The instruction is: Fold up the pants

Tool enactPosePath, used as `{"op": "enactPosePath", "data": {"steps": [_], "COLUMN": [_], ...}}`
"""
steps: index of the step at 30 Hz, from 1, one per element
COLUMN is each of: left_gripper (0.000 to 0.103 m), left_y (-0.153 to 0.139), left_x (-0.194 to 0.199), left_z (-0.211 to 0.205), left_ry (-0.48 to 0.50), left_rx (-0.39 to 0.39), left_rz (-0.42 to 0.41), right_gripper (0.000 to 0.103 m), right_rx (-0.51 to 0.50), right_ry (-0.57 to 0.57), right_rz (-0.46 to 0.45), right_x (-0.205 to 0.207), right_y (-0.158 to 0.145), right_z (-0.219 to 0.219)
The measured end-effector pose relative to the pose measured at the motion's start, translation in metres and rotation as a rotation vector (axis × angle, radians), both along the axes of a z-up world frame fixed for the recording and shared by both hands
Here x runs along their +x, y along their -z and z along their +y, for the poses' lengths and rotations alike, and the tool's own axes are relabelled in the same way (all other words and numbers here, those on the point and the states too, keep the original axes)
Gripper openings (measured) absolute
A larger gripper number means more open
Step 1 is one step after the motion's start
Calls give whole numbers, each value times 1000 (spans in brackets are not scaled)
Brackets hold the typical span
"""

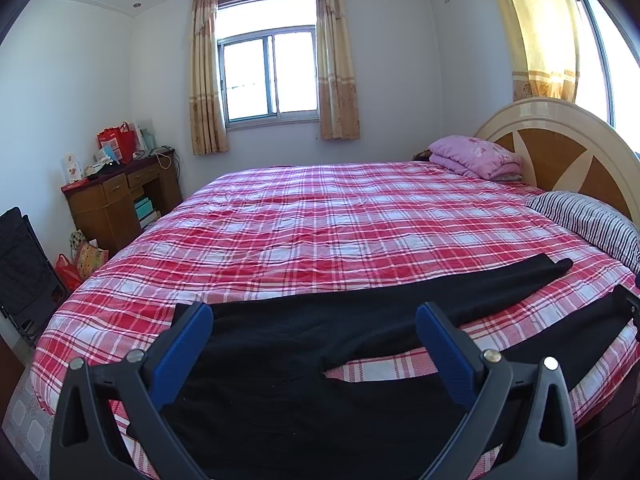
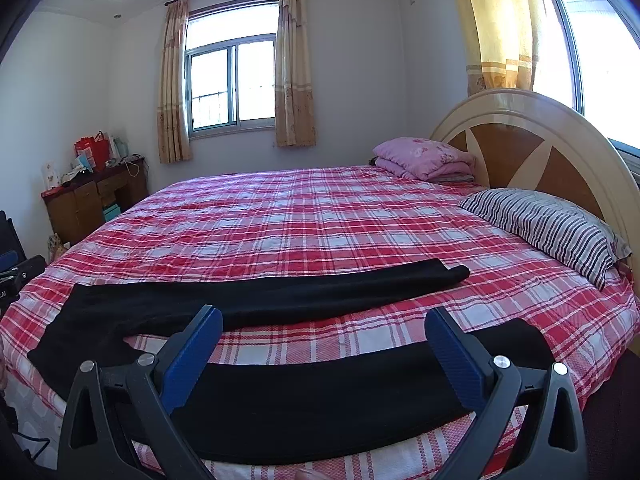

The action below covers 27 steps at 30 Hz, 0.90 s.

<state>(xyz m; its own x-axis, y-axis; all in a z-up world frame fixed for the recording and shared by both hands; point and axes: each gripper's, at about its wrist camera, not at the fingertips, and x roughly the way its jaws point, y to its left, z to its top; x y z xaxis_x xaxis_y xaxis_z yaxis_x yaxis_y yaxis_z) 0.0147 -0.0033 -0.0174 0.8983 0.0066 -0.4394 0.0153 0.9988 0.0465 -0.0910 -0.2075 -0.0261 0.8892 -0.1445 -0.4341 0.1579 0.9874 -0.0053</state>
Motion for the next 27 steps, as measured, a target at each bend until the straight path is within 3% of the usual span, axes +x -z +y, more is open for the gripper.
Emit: {"op": "enactPosePath", "data": {"steps": [11, 16, 21, 22, 24, 27], "left_gripper": [103, 103, 102, 100, 83, 75], "left_y": [39, 59, 80, 85, 95, 109], "left_x": [48, 101, 142, 150, 163, 178], "left_z": [23, 95, 156, 165, 177, 187], "left_ry": [-66, -160, -210, -201, -155, -152], "left_rx": [60, 8, 78, 62, 15, 4], "left_rz": [82, 204, 271, 297, 342, 388], "right_gripper": [102, 102, 102, 102, 102, 102], "right_rx": [-14, -22, -31, -36, -33, -39], "right_ry": [-8, 40, 74, 74, 58, 74], "right_rz": [73, 119, 120, 128, 149, 180], "right_x": [26, 47, 68, 75, 90, 108], "right_y": [29, 43, 45, 46, 48, 50], "right_z": [-18, -46, -72, -77, -84, -97]}}
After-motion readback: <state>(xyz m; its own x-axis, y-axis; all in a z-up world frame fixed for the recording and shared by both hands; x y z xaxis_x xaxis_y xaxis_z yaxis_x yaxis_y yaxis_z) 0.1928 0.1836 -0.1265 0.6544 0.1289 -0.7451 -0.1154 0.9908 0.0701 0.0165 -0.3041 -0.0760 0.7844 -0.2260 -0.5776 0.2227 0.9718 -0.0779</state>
